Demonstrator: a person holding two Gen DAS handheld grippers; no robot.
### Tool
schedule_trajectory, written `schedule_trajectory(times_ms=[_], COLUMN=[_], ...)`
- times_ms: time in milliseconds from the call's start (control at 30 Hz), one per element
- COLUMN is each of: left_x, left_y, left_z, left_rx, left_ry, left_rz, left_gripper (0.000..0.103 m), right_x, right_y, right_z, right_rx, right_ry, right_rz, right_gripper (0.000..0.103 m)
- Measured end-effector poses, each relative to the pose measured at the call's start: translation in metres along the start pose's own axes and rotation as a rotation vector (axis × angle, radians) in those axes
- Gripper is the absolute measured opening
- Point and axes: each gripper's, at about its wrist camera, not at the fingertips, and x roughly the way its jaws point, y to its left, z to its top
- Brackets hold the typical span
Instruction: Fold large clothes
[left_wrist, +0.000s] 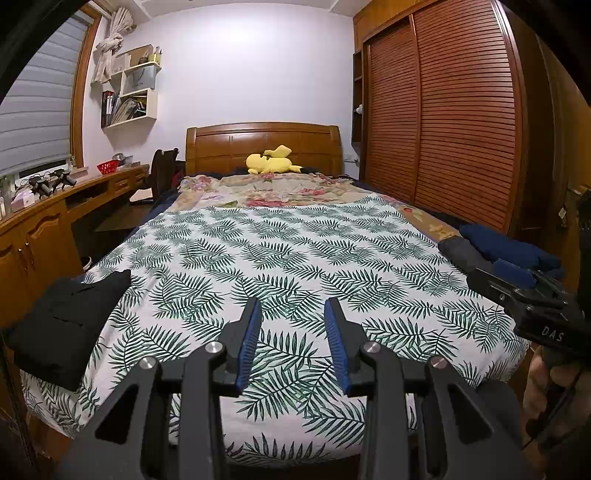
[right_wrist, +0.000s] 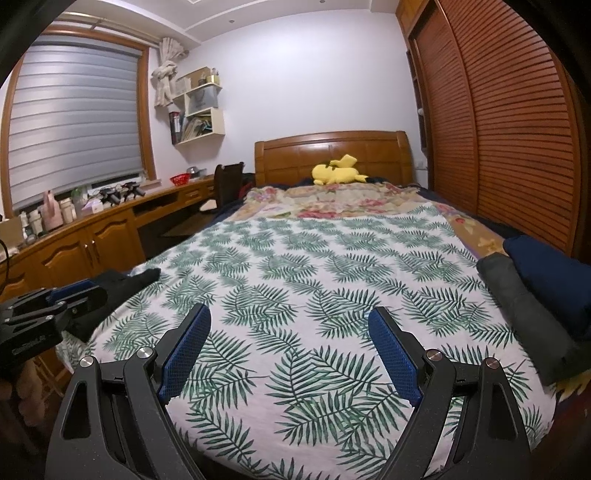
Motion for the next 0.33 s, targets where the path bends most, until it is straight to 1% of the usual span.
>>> schedule_trajectory(times_ms=[333], left_x=[0.0001], left_y=[-0.0002], left_z=[0.0004], left_rx=[-0.001], left_ry=[0.000], left_rz=[0.000], left_gripper=[0.034], right_x=[-0.0012], right_y=[-0.0004], right_z=[0.0004], right_rx=[0.001], right_ry=[0.000], right_rz=[0.003], right_gripper=[0.089])
